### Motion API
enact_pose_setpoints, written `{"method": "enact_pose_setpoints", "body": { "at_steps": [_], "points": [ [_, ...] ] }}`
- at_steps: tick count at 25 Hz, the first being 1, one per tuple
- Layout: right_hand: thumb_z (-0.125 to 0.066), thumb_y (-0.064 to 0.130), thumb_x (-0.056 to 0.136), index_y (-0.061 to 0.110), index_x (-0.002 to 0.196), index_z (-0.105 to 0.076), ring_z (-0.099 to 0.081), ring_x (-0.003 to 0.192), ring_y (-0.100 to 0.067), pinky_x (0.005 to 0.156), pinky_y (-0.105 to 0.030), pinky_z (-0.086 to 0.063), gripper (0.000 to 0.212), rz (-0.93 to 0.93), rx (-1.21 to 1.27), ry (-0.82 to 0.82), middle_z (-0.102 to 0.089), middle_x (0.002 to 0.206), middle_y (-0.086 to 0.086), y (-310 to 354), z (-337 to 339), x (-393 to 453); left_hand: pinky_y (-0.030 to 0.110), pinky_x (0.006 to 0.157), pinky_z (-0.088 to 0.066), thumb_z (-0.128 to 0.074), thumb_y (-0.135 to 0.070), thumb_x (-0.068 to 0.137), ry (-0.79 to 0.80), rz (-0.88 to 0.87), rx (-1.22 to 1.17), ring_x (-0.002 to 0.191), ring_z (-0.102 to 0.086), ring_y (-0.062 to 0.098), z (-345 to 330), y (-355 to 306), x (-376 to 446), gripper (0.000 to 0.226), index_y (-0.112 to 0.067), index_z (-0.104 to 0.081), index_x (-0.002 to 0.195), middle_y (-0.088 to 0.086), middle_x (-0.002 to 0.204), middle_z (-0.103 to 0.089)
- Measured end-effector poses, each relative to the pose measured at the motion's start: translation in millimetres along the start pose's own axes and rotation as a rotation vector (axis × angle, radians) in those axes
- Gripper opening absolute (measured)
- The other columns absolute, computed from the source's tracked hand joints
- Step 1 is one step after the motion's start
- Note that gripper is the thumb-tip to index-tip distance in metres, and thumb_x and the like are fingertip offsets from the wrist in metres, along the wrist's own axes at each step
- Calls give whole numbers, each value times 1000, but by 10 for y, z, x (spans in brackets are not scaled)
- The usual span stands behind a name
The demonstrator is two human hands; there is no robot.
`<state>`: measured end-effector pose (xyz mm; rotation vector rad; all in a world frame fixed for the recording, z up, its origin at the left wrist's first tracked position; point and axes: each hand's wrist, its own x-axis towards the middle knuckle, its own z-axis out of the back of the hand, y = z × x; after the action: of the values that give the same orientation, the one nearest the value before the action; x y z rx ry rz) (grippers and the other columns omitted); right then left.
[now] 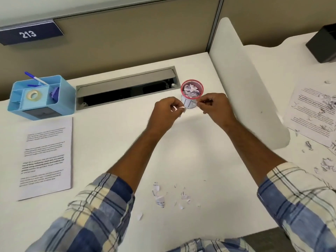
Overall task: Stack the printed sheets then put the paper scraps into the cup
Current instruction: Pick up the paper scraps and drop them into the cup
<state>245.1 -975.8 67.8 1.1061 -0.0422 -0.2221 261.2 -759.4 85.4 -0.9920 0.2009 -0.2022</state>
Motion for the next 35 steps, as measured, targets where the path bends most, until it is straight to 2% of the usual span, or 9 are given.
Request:
{"method": "enact_pose_setpoints", "body": {
  "at_steps": [2,5,9,15,18,23,28,32,35],
  "points": [
    [-77,10,84,12,93,-79,-60,57,-1,67,-33,-58,10,52,-100,-30,-69,69,15,57,51,302,27,72,-52,-79,-17,90,-31,-35,21,76,-65,15,-67,-101,364,5,-17,-74,89,-7,80,-72],
    [-74,8,84,10,95,-80,-62,68,-6,72,-25,-53,13,128,-278,-19,-76,85,0,160,85,635,32,78,-59,-78,-13,89,-82,-49,29,78,-64,11,-146,-183,791,5,-16,-75,93,-8,84,-70],
    [-68,10,87,14,105,-80,-69,87,-16,82,-31,-57,22,181,-380,69,-78,101,-3,145,56,859,33,81,-62,-81,-17,87,-58,3,45,88,-69,14,-245,-74,1072,12,-19,-73,96,-7,91,-72],
    [-63,8,89,12,102,-77,-68,89,-16,83,-32,-57,19,205,-341,-5,-76,99,-2,-6,32,765,11,74,-54,-77,-9,91,-80,38,-95,89,-68,8,-253,44,1015,18,-13,-71,107,-4,102,-72],
    [-66,6,87,9,99,-75,-68,85,-14,80,-26,-57,16,187,-251,-75,-74,96,-2,-78,57,651,16,81,-55,-73,-8,93,-144,53,-144,93,-69,9,-170,133,890,14,-11,-73,106,-3,103,-74],
    [-66,8,89,11,102,-73,-63,81,-6,76,-14,-49,16,146,-136,-99,-72,97,1,-120,44,144,14,79,-50,-73,-15,94,-101,79,-92,88,-66,9,92,392,328,10,-19,-72,103,-8,107,-73],
    [-69,8,91,16,104,-74,-64,83,-7,76,-5,-44,16,-12,-138,141,-71,102,0,-435,-156,-721,1,78,-41,-74,-18,95,10,187,67,96,-62,1,322,916,-747,16,-21,-70,111,-9,114,-68],
    [-70,9,92,20,108,-73,-63,93,-9,82,-10,-43,21,-84,-205,268,-68,105,5,-755,-234,-1369,-1,78,-39,-76,-16,94,35,308,108,96,-60,-2,427,1291,-1645,19,-19,-70,112,-12,110,-66],
    [-68,5,91,17,112,-72,-64,100,-14,89,-16,-48,24,-54,-288,291,-65,106,6,-973,-192,-1767,8,81,-41,-78,-14,92,-14,373,124,95,-59,1,479,1502,-2267,22,-21,-69,111,-17,107,-63]
  ]
}}
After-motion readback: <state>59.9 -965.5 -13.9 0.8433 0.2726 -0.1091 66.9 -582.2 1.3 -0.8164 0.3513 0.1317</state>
